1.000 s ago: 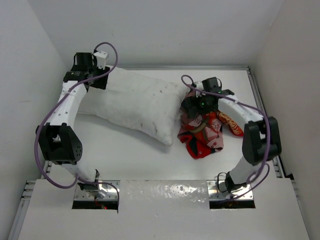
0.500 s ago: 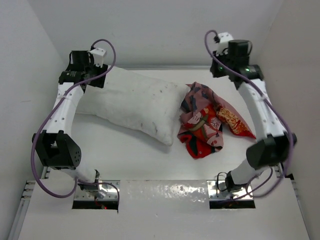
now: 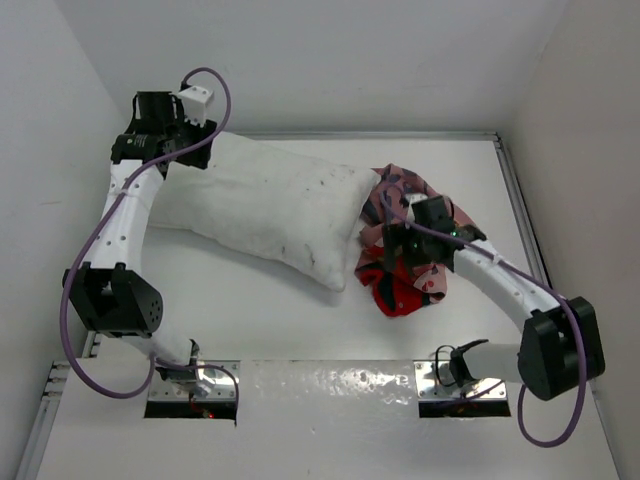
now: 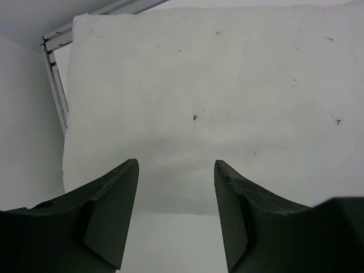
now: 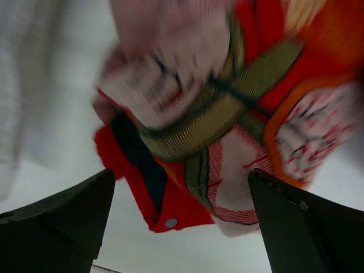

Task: Put the pillow into the pillowcase

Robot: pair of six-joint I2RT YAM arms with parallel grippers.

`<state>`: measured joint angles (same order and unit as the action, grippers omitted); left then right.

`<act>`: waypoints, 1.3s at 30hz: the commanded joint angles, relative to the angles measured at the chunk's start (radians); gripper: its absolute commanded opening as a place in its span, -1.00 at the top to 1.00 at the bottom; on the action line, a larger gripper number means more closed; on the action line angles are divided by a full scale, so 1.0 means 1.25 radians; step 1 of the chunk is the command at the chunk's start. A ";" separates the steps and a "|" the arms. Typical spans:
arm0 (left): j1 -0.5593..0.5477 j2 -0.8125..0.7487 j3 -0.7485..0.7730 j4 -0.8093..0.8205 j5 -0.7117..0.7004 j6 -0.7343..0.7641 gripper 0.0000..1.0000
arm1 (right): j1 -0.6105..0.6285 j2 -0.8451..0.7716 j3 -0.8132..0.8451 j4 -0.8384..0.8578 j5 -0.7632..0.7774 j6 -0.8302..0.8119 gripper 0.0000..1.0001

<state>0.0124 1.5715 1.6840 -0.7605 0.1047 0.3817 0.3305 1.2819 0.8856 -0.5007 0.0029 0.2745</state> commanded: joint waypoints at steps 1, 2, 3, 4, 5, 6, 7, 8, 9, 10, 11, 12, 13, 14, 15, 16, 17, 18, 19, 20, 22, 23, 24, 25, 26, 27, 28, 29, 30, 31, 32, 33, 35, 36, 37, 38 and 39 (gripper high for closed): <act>-0.001 -0.030 0.010 -0.003 0.021 -0.001 -0.08 | 0.009 -0.041 -0.113 0.189 0.017 0.162 -0.98; -0.001 -0.036 -0.005 0.000 0.019 -0.002 -0.08 | 0.008 -0.032 -0.152 0.262 0.011 0.179 -0.98; -0.001 -0.046 -0.011 0.002 0.018 -0.003 -0.08 | 0.009 -0.015 -0.160 0.289 0.001 0.183 -0.98; -0.001 -0.052 -0.017 0.001 0.018 -0.005 -0.08 | 0.009 0.022 -0.164 0.316 0.001 0.184 -0.98; -0.001 -0.056 -0.025 0.002 0.017 -0.006 -0.08 | 0.009 0.039 -0.166 0.368 0.001 0.185 -0.94; -0.001 -0.068 -0.030 0.001 0.018 -0.006 -0.08 | 0.008 0.054 -0.166 0.389 0.010 0.187 -0.86; -0.001 -0.077 -0.034 0.003 0.014 -0.006 -0.08 | 0.009 0.080 -0.165 0.407 0.020 0.187 -0.80; -0.001 -0.083 -0.043 0.002 0.013 -0.006 -0.09 | 0.008 0.091 -0.162 0.455 0.032 0.184 -0.73; -0.003 -0.099 -0.048 0.003 0.012 -0.006 -0.09 | 0.007 0.102 -0.160 0.469 0.041 0.181 -0.55; -0.001 -0.107 -0.051 0.005 0.003 -0.005 -0.09 | 0.008 0.112 -0.156 0.481 0.055 0.176 -0.42; -0.001 -0.115 -0.065 0.005 -0.002 0.000 -0.09 | 0.006 0.134 -0.148 0.489 0.066 0.161 -0.26; -0.001 -0.130 -0.072 0.007 -0.006 0.003 -0.09 | 0.003 0.144 -0.144 0.488 0.079 0.152 0.18; -0.001 -0.137 -0.086 0.008 -0.015 0.006 -0.09 | -0.001 0.154 -0.139 0.478 0.091 0.141 0.54; -0.001 -0.143 -0.092 0.011 -0.017 0.006 -0.09 | -0.010 0.160 -0.127 0.458 0.102 0.128 0.98; -0.001 -0.154 -0.097 0.011 -0.020 0.009 -0.09 | -0.015 0.151 -0.118 0.436 0.113 0.122 1.00; -0.001 -0.159 -0.103 0.010 -0.025 0.012 -0.09 | -0.020 0.132 -0.106 0.403 0.108 0.095 1.00; -0.001 -0.163 -0.106 0.010 -0.025 0.014 -0.09 | -0.021 0.105 -0.100 0.380 0.107 0.079 1.00; -0.001 -0.171 -0.108 0.007 -0.025 0.016 -0.09 | -0.020 0.028 -0.094 0.361 0.107 0.060 1.00; -0.001 -0.175 -0.109 0.007 -0.022 0.021 -0.09 | -0.020 -0.016 -0.067 0.309 0.109 0.036 1.00; -0.001 -0.176 -0.109 0.006 -0.021 0.025 -0.09 | -0.020 -0.061 -0.045 0.273 0.122 0.022 1.00; -0.001 -0.177 -0.103 0.008 -0.009 0.028 -0.09 | -0.020 -0.181 0.018 0.160 0.122 -0.033 1.00; -0.001 -0.177 -0.098 0.008 0.000 0.030 -0.09 | -0.020 -0.210 0.105 0.113 0.102 -0.051 1.00; -0.001 -0.174 -0.094 0.008 0.008 0.031 -0.09 | -0.020 -0.252 0.156 0.066 0.087 -0.073 1.00; -0.001 -0.171 -0.080 0.009 0.028 0.031 -0.10 | -0.020 -0.262 0.215 -0.035 0.072 -0.106 1.00; -0.001 -0.167 -0.070 0.008 0.035 0.030 -0.10 | -0.019 -0.266 0.331 -0.090 0.048 -0.119 1.00; -0.001 -0.158 -0.060 0.005 0.044 0.028 -0.10 | -0.020 -0.266 0.388 -0.136 0.010 -0.127 1.00; -0.001 -0.153 -0.037 0.003 0.058 0.025 -0.10 | -0.020 -0.256 0.447 -0.218 0.001 -0.130 1.00; -0.003 -0.147 -0.023 0.002 0.065 0.022 -0.10 | -0.020 -0.249 0.542 -0.250 0.001 -0.130 1.00; -0.001 -0.136 -0.012 0.002 0.072 0.019 -0.10 | -0.019 -0.240 0.582 -0.268 -0.025 -0.129 1.00; -0.001 -0.132 0.009 0.002 0.084 0.015 -0.10 | -0.020 -0.218 0.643 -0.283 -0.029 -0.140 1.00; -0.022 -0.126 0.019 0.003 0.092 0.015 -0.11 | -0.020 -0.203 0.663 -0.281 -0.027 -0.151 1.00; -0.023 -0.117 0.026 0.002 0.103 0.015 -0.11 | -0.020 -0.188 0.672 -0.265 -0.012 -0.167 1.00; -0.031 -0.109 0.043 0.006 0.110 0.017 -0.13 | -0.020 -0.118 0.668 -0.186 0.066 -0.211 1.00; -0.033 -0.100 0.050 0.011 0.115 0.017 -0.14 | -0.020 -0.083 0.670 -0.161 0.090 -0.227 1.00; -0.037 -0.096 0.053 0.014 0.116 0.017 -0.14 | -0.020 -0.042 0.687 -0.117 0.116 -0.271 1.00; -0.038 -0.088 0.053 0.024 0.120 0.019 -0.15 | -0.031 0.056 0.704 -0.097 0.118 -0.280 1.00; -0.041 -0.084 0.052 0.032 0.122 0.017 -0.15 | -0.046 0.111 0.725 -0.083 0.103 -0.281 1.00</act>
<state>-0.0235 1.4475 1.7157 -0.7685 0.2203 0.4099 0.2974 1.1366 1.7924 -0.6899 0.0772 0.0208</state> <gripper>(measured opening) 0.575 0.022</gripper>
